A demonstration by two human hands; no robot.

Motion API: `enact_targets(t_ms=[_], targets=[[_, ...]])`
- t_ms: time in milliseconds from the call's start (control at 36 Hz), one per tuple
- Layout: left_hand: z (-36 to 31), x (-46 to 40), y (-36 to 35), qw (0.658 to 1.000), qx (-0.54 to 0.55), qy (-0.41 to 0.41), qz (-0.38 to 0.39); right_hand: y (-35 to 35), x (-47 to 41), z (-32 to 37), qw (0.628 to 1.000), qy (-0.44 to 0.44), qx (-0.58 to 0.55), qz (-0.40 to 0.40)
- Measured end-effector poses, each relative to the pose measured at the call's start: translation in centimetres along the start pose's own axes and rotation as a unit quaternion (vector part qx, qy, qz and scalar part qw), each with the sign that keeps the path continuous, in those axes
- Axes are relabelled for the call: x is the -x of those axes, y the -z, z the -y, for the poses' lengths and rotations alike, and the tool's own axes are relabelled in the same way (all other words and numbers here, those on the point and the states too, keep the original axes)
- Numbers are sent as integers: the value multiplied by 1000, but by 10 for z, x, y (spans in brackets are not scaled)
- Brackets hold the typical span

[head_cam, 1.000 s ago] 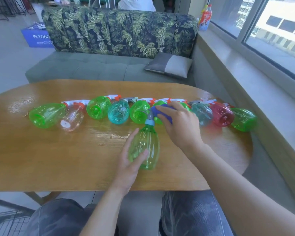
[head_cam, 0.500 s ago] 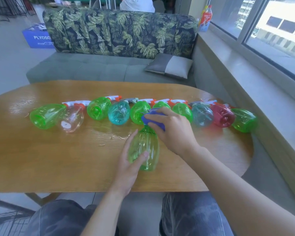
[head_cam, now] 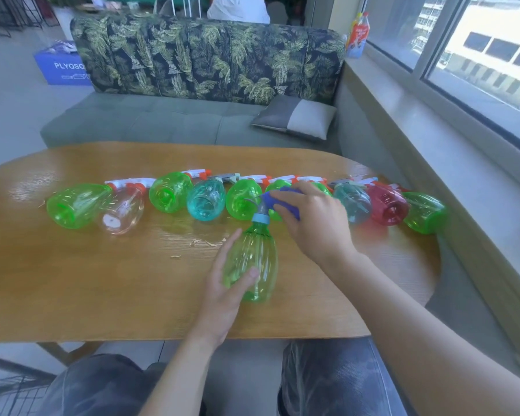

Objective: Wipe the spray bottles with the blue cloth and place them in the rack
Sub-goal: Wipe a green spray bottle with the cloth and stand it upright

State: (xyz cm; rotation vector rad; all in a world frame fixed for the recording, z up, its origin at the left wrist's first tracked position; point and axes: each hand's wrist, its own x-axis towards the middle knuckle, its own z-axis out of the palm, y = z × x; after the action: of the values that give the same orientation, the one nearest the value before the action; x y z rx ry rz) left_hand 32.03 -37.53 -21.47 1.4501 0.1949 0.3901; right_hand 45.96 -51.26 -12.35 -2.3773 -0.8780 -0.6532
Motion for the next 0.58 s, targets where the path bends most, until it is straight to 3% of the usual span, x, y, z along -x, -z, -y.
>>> enact_targets(t_ms=[167, 417, 583], targets=[[2, 0, 3, 1000, 13, -10, -12, 4, 3, -10, 1000, -14, 18, -12], [2, -2, 1, 999, 36, -10, -23, 17, 40, -24, 999, -11, 17, 46], [1, -2, 2, 1000, 26, -4, -12, 16, 12, -14, 999, -24, -19, -35]])
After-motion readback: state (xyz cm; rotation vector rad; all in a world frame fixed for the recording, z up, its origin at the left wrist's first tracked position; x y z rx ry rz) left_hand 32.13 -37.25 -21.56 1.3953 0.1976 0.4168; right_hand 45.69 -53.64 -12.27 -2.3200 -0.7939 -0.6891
